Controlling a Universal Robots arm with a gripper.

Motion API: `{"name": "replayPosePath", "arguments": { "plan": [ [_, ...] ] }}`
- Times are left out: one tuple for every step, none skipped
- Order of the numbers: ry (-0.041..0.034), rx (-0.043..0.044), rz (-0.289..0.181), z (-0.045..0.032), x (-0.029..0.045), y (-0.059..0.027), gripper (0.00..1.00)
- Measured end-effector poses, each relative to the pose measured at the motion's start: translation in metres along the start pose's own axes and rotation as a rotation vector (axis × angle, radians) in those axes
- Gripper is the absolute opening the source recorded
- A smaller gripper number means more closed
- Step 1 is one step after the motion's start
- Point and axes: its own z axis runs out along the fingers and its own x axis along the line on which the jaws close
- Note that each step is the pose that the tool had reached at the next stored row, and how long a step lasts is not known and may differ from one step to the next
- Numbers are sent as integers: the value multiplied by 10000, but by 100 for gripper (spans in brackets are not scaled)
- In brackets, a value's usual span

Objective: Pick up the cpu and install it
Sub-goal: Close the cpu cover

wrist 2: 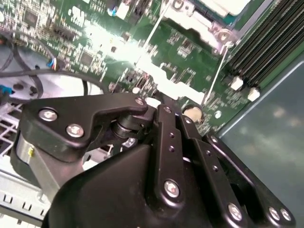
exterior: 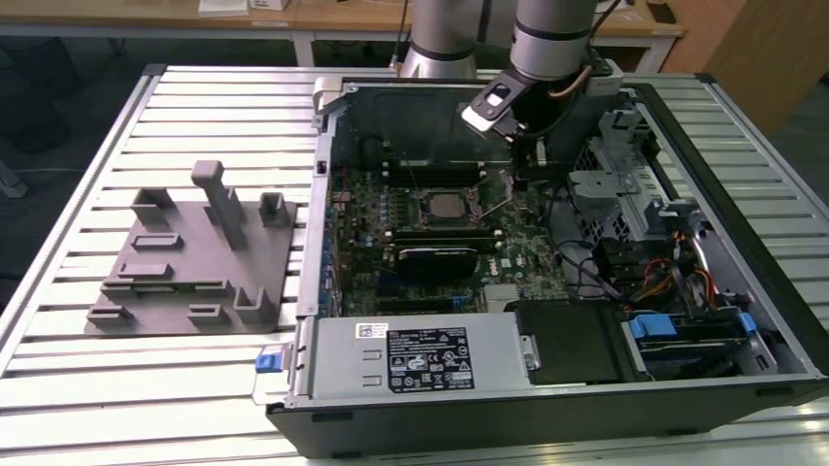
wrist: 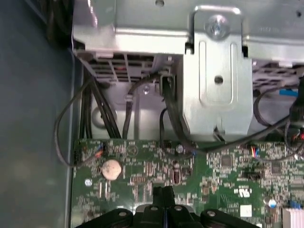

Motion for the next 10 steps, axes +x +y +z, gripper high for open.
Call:
{"name": "replayPosePath", "arguments": {
  "plan": [
    [3, 0, 3, -1, 0, -21, 11],
    [4, 0, 4, -3, -1, -41, 11],
    [6, 0, 4, -4, -1, -59, 11],
    [9, -1, 6, -5, 0, -80, 11],
    [14, 1, 9, -7, -1, -103, 11],
    [34, 0, 13, -8, -1, -124, 11],
    [64, 0, 16, -10, -1, -142, 11],
    [91, 0, 18, -10, -1, -163, 11],
    [111, -1, 21, -11, 0, -187, 11],
    [121, 0, 24, -13, -1, -213, 11]
  ]
}}
